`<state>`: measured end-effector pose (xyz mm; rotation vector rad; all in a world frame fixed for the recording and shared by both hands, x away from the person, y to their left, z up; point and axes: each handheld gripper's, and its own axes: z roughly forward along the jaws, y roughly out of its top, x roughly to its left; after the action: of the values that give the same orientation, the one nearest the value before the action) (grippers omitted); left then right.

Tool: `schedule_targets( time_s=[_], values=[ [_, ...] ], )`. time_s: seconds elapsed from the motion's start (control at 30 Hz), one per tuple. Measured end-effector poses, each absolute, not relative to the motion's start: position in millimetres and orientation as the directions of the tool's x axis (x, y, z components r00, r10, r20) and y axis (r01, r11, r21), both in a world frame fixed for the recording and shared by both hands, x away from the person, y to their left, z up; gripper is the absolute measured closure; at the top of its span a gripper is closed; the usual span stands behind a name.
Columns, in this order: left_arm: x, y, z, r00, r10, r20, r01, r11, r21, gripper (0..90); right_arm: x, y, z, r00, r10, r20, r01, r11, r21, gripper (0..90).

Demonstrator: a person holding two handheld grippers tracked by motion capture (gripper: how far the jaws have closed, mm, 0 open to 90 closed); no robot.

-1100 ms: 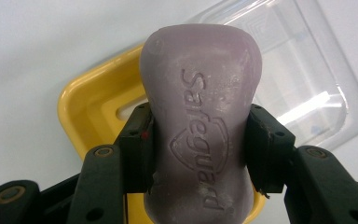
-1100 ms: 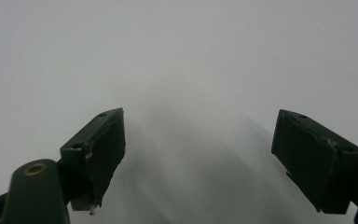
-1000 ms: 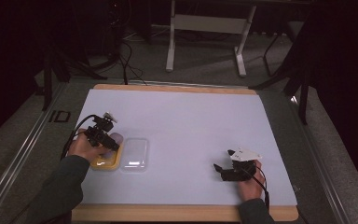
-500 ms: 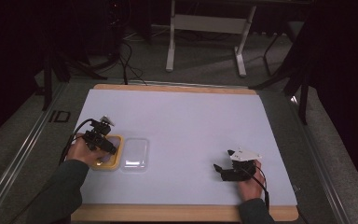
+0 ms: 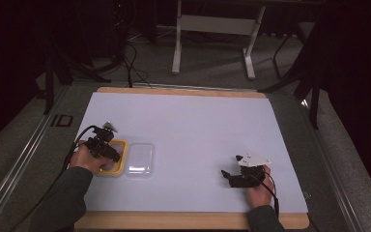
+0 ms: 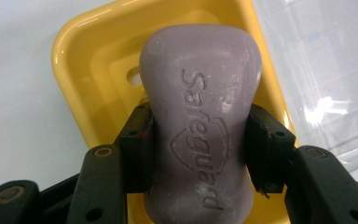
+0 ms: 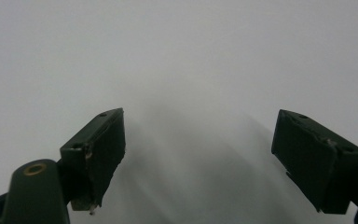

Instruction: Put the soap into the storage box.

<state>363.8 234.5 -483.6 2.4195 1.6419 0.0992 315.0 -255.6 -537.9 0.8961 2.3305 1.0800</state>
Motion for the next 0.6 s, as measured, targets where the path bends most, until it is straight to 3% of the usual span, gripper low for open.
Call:
schedule_targets(
  time_s=[0.23,0.6],
  values=[
    [364,238,-488,0.362,0.93,-0.072,0.918,-0.341,0.203,49.2,315,-256,-538,-0.705,0.702,-0.1,0.378,0.491,0.785,17.1],
    [362,246,-465,0.386,0.916,-0.107,0.893,-0.342,0.294,40.1,315,-255,-538,-0.705,0.701,-0.104,0.375,0.494,0.784,17.1]
  ],
)
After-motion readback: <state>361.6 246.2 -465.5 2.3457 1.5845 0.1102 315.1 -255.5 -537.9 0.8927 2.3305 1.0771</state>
